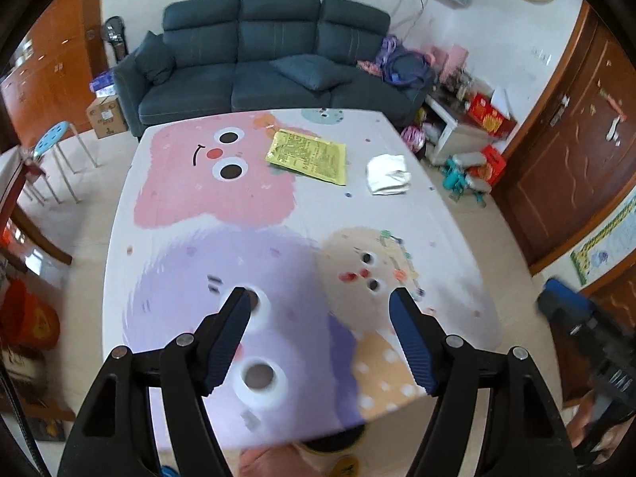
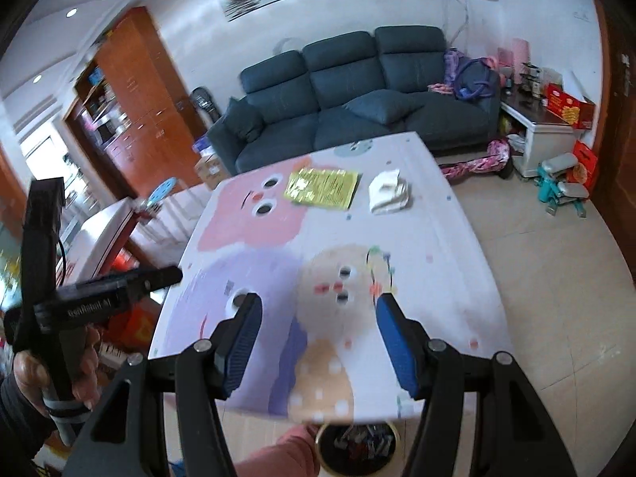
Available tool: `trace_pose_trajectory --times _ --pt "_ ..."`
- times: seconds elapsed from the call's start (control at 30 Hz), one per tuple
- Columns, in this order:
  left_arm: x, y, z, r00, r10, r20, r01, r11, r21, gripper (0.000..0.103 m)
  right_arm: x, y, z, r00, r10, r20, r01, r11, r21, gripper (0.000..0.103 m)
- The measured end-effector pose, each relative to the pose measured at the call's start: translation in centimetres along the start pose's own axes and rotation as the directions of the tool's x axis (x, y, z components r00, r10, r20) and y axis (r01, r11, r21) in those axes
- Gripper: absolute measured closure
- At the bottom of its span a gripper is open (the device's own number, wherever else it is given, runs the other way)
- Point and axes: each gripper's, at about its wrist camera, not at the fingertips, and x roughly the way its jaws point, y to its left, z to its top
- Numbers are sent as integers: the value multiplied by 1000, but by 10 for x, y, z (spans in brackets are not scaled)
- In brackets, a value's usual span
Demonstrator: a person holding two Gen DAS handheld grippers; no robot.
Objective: Collect trash
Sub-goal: 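Move both open tools back over the table toward the yellow packet and tissue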
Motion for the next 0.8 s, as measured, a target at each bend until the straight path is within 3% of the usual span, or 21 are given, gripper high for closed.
trace_pose_trajectory --times 0.17,0.43,0.63,0.8 --pt "48 29 60 999 26 -44 -23 998 66 33 44 -1 43 1000 -10 7 10 996 86 42" --pt "132 86 145 993 3 -120 2 999 38 33 122 -20 95 995 -99 -35 103 983 153 42" --pt "180 119 183 987 -38 -158 39 999 1 32 165 -41 115 986 -153 -72 165 966 199 42" --pt "205 130 201 986 -65 -152 65 998 -6 32 193 -61 121 978 -180 -106 199 955 218 31"
